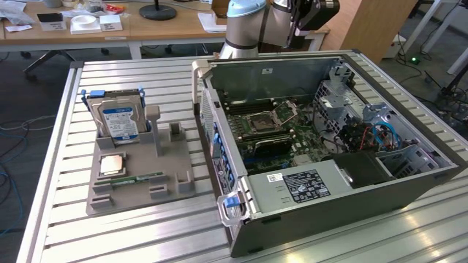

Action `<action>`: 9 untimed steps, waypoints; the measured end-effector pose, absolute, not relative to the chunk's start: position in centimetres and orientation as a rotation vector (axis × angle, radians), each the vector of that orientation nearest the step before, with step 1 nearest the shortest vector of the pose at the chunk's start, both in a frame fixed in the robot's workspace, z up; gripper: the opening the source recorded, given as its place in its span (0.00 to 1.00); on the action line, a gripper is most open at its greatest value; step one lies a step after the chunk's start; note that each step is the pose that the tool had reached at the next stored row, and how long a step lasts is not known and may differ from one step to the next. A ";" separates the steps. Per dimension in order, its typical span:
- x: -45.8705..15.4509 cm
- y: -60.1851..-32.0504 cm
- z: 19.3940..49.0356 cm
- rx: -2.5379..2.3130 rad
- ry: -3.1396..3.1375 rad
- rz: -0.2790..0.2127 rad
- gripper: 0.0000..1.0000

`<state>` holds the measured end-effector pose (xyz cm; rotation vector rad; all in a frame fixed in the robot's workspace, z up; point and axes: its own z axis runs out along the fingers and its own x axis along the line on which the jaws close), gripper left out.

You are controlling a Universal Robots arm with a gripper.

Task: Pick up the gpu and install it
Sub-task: 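Press down on the gpu until it lock into place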

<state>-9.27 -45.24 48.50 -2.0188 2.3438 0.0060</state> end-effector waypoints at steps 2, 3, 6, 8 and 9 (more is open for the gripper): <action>-9.3 -45.2 48.1 -2.020 2.343 0.006 0.11; -9.3 -45.2 48.0 -2.022 2.341 0.006 0.11; -9.3 -45.2 47.4 -2.032 2.332 0.006 0.11; -9.3 -45.2 47.1 -2.043 2.323 0.007 0.11; -9.3 -45.2 46.9 -2.049 2.317 0.007 0.11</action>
